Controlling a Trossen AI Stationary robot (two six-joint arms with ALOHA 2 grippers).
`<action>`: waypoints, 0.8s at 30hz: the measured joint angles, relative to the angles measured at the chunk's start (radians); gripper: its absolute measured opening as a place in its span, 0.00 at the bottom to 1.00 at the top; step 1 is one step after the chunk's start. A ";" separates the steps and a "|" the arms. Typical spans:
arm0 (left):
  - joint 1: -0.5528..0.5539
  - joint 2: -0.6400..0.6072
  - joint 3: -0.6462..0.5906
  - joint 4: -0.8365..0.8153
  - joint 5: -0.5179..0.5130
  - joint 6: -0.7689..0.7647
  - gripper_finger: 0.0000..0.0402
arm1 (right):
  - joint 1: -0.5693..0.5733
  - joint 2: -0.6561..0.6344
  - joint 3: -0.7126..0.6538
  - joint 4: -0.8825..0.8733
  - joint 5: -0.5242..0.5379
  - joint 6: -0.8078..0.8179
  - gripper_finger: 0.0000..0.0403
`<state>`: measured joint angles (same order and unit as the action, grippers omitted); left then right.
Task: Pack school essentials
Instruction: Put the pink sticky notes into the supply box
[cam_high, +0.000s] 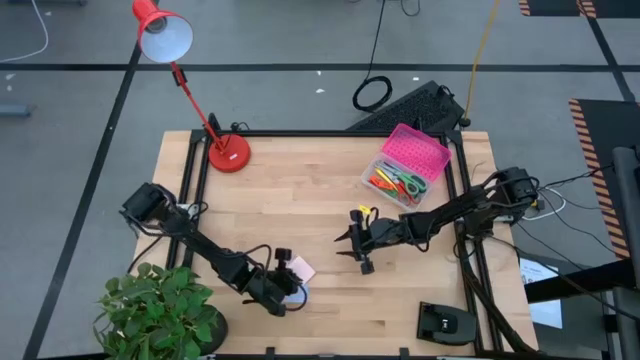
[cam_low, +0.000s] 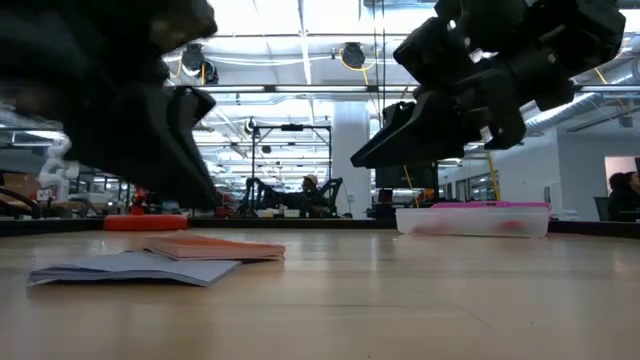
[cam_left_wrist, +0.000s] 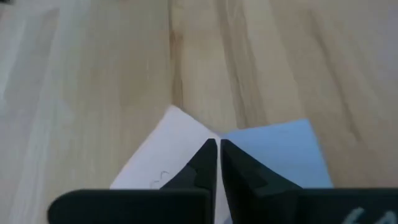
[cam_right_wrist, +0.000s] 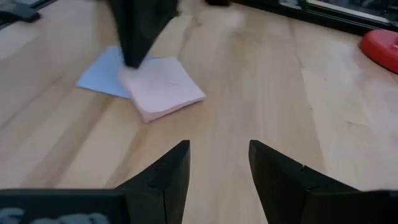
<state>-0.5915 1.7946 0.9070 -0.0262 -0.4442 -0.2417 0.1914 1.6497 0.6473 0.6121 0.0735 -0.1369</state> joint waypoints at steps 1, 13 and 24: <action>0.002 -0.013 0.000 -0.004 0.001 -0.011 0.07 | 0.010 0.000 0.008 -0.014 0.000 -0.001 0.40; 0.023 -0.107 -0.014 -0.320 -0.050 -0.275 0.09 | 0.082 0.115 0.221 -0.155 0.012 -0.062 0.40; 0.027 -0.106 -0.113 -0.088 0.014 -0.271 0.09 | 0.139 0.323 0.409 -0.205 0.029 -0.167 0.40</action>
<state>-0.5640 1.6882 0.7943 -0.1140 -0.4307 -0.5125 0.3302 1.9725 1.0567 0.4068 0.1028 -0.3043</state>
